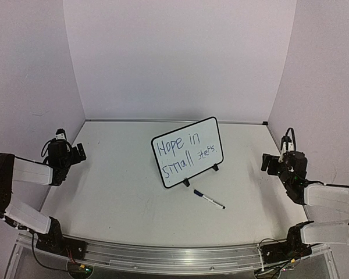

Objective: Write a sentence on the whiteboard
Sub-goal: Reset both arms

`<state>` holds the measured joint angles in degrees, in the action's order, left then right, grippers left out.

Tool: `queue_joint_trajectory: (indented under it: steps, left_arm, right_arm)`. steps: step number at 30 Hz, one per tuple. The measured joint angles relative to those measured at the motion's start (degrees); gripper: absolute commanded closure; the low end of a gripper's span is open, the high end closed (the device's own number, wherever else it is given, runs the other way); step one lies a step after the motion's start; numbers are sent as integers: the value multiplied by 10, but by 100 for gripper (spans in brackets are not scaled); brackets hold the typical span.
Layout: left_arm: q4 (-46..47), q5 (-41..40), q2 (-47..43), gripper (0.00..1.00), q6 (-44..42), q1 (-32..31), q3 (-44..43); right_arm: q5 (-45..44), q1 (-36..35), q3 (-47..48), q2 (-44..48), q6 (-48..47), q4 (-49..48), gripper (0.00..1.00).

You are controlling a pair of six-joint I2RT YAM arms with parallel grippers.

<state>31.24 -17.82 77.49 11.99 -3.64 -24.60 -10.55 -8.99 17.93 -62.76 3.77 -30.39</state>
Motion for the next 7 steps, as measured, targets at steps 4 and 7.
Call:
queue_joint_trajectory:
  steps: [4, 7]
  left_arm:
    - [9, -4, -2, 1, -3, 0, 0]
    - [20, -4, -6, 1, -5, 0, 4]
  right_arm:
    - [-5, 0, -8, 4, -5, 0, 2]
    - [-6, 0, -8, 5, -7, -4, 2]
